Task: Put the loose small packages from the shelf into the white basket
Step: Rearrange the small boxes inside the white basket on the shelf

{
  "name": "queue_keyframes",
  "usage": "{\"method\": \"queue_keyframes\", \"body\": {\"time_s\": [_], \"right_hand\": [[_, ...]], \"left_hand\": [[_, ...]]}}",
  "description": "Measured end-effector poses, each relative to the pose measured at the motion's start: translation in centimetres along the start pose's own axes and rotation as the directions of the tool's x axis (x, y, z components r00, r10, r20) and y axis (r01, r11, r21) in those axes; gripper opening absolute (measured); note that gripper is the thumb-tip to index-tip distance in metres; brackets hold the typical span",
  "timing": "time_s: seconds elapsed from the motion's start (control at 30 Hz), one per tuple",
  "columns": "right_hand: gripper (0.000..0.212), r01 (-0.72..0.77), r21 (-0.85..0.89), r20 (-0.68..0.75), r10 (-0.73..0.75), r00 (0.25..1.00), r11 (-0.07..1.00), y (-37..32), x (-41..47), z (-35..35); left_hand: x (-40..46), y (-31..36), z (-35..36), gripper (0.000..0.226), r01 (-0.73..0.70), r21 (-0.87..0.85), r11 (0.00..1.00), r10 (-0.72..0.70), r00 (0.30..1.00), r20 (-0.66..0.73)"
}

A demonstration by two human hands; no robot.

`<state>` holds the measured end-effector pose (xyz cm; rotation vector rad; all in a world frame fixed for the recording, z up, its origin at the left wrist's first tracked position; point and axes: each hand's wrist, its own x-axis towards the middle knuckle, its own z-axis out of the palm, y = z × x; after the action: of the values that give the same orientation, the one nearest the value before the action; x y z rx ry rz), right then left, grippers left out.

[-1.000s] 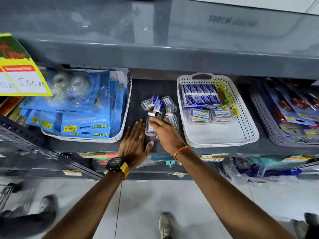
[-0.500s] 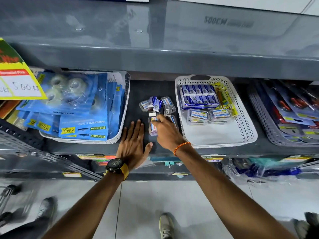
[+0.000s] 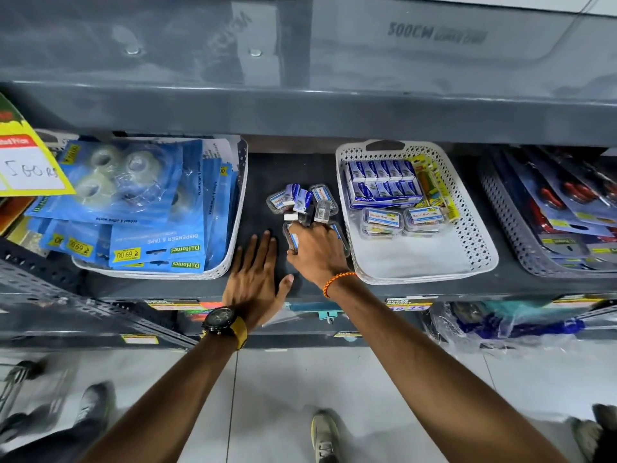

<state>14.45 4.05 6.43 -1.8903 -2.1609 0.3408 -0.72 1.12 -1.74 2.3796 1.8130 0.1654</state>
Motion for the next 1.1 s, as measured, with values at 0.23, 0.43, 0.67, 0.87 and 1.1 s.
{"method": "queue_keyframes", "body": {"time_s": [0.23, 0.43, 0.67, 0.87, 1.1], "right_hand": [[0.042, -0.015, 0.023, -0.072, 0.017, 0.997, 1.000, 0.6, -1.1, -1.5], [0.043, -0.046, 0.026, -0.201, 0.050, 0.978, 0.999, 3.1, -2.6, -4.9], [0.051, -0.197, 0.074, -0.249, 0.209, 0.946, 0.978, 8.4, -4.6, -7.5], [0.063, -0.290, 0.090, -0.148, 0.301, 0.942, 0.953, 12.0, -5.3, -8.1], [0.073, -0.285, 0.099, 0.089, 0.276, 0.957, 0.953, 14.1, -4.9, -8.1]], "left_hand": [[0.0, 0.0, 0.0, 0.088, 0.023, 0.020, 1.000, -0.023, 0.999, 0.028], [0.1, 0.0, -0.8, 0.093, 0.009, 0.008, 1.000, -0.010, 0.998, 0.061], [-0.1, -0.2, -0.6, 0.092, -0.011, 0.013, 1.000, 0.010, 0.998, 0.057], [0.0, -0.3, -0.5, 0.093, -0.030, 0.021, 0.999, 0.029, 0.999, 0.041], [0.0, -0.5, -0.3, 0.091, -0.037, 0.013, 0.999, 0.037, 0.999, 0.028]]}}
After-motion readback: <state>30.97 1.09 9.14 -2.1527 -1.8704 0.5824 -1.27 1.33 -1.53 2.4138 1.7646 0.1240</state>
